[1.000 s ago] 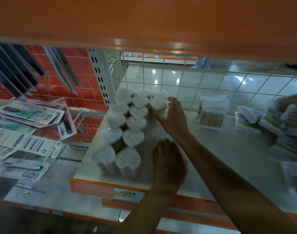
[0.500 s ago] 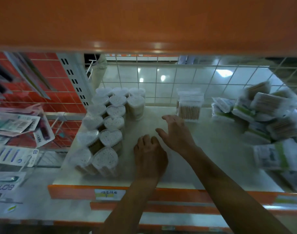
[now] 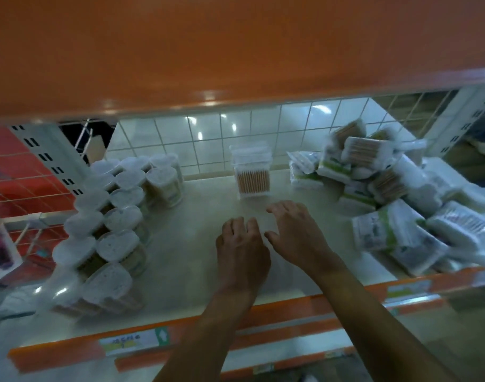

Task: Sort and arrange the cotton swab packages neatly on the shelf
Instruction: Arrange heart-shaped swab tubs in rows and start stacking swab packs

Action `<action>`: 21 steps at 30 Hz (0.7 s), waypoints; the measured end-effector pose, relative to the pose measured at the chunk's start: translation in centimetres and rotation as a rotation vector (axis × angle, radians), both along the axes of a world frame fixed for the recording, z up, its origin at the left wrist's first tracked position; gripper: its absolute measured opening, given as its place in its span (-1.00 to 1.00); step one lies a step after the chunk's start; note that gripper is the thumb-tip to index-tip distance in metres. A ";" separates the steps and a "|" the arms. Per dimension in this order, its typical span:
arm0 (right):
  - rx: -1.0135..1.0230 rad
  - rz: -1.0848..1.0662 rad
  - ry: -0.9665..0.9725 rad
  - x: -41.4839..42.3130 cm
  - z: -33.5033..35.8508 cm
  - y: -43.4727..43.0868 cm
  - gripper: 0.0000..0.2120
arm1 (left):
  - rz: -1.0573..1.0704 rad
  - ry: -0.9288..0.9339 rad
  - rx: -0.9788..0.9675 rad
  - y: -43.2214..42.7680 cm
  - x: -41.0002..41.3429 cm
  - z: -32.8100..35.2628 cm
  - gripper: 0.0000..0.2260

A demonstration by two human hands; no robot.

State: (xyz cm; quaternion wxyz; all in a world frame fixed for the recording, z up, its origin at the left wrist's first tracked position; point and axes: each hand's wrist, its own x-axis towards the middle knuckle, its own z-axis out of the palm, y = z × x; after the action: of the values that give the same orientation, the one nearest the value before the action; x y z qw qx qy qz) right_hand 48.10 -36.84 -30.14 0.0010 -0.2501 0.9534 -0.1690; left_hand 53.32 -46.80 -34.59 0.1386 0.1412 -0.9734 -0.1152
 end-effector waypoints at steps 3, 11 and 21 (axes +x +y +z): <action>0.054 -0.020 0.040 -0.2 0.4 2.4 -0.53 | -0.048 -0.011 0.023 1.7 -0.7 0.1 -0.67; 0.351 -0.156 0.113 -2.1 1.7 8.3 -0.66 | -0.197 0.005 0.089 5.4 -1.5 0.8 -0.61; 0.610 -0.186 0.014 -2.2 1.8 11.4 -0.66 | -0.288 0.012 0.111 8.2 -1.5 0.7 -0.58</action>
State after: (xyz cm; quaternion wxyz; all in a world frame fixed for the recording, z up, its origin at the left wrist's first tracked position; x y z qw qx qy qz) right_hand 45.93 -25.47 -28.36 0.0540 -0.1513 0.9788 0.1272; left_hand 51.84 -38.64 -33.89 0.1183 0.0070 -0.9749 -0.1885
